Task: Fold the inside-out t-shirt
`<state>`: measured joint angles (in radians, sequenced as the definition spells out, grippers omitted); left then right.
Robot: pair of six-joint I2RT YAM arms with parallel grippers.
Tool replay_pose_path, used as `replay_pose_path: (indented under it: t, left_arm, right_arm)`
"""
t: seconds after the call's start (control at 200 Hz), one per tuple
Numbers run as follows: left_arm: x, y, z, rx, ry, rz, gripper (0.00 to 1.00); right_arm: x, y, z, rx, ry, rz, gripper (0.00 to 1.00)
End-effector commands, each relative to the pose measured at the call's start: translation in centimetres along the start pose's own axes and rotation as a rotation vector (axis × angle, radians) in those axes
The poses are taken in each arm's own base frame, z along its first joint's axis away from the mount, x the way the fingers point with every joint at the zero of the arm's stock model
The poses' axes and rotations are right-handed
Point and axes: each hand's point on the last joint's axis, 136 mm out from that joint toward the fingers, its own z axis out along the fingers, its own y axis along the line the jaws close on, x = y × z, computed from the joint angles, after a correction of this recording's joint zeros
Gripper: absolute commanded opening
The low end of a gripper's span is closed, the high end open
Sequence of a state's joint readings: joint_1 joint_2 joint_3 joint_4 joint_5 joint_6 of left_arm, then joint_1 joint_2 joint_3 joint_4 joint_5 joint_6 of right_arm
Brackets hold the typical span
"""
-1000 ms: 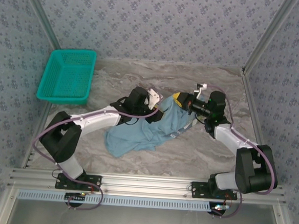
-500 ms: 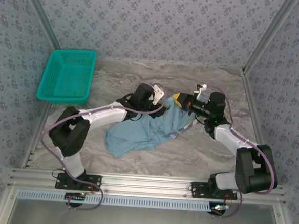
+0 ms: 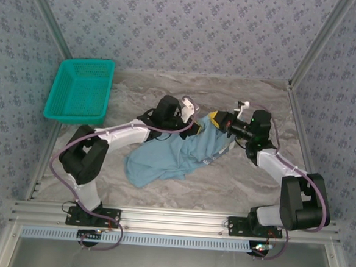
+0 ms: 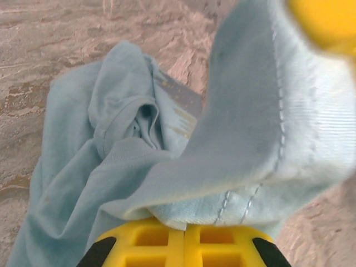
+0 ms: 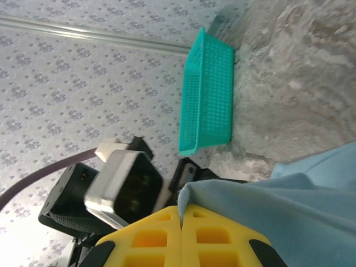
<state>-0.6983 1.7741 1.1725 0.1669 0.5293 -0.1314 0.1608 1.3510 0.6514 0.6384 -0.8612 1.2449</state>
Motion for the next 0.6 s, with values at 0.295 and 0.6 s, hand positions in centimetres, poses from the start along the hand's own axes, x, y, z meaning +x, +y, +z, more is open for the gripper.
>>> replay_pose_path:
  t: [0.295, 0.6]
  left_arm:
    - [0.0, -8.0, -7.3, 0.417, 0.015, -0.055, 0.0]
    - [2.2, -8.4, -10.8, 0.432, 0.056, -0.091, 0.0]
  right_arm:
    - [0.2, -0.4, -3.1, 0.365, 0.014, -0.323, 0.0]
    - [0.3, -1.7, -3.5, 0.57, 0.063, -0.476, 0.0]
